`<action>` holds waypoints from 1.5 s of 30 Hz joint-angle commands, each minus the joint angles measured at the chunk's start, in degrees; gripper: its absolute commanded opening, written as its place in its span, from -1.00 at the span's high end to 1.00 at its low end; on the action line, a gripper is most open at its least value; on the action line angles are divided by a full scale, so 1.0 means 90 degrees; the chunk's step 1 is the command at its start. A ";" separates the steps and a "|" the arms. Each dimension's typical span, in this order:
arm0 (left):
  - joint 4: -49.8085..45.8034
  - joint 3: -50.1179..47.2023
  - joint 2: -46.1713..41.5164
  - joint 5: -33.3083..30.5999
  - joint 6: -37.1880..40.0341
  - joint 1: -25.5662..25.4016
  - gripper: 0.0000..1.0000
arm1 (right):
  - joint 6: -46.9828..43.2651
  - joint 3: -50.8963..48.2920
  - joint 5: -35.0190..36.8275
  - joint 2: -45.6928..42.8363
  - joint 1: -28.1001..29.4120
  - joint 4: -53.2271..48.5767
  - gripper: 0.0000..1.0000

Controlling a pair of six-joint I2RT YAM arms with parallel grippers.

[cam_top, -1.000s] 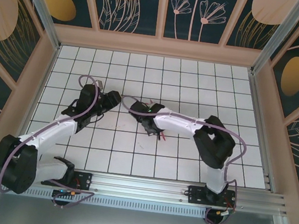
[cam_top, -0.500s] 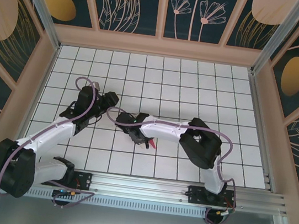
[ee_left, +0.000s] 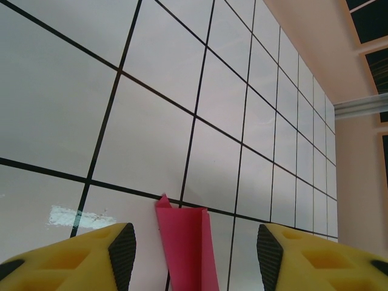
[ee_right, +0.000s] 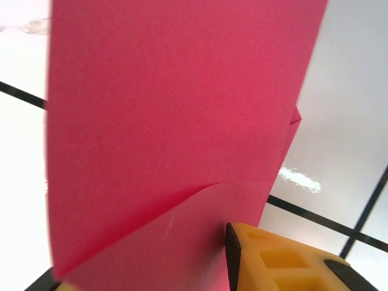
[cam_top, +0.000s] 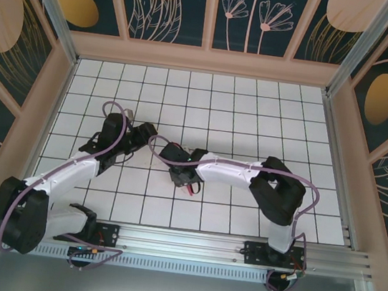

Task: Fold a paper plane with a square sheet of paper (pick it up from the middle)
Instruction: Turn over the paper at the center of the table, then fold the wing for the fifth time at the center of the table.

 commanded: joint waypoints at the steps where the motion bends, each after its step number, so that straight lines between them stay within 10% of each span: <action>1: 0.0098 -0.0069 0.0055 0.0168 0.0130 0.0038 -0.16 | -0.0044 -0.0098 -0.0193 -0.0180 0.0004 0.0246 0.14; 14: 0.0107 -0.0016 0.0185 0.0278 0.0189 0.0039 -0.16 | -0.0042 -0.0163 0.0063 -0.0219 0.0133 0.0240 0.22; 26: 0.0257 -0.0392 0.0273 0.0678 -0.0033 0.0035 -0.15 | -0.0414 -0.0964 -0.1577 -0.0390 -0.0172 0.1948 0.64; 34: 0.0648 -0.0700 0.0503 0.1362 -0.0129 0.0002 -0.12 | -0.0357 -0.1797 -0.3360 -0.0579 -0.0796 0.3300 0.69; 45: 0.0918 -0.0629 0.1147 0.2123 -0.0280 -0.0513 0.10 | -0.0239 -0.2099 -0.3808 -0.0464 -0.1085 0.3704 0.66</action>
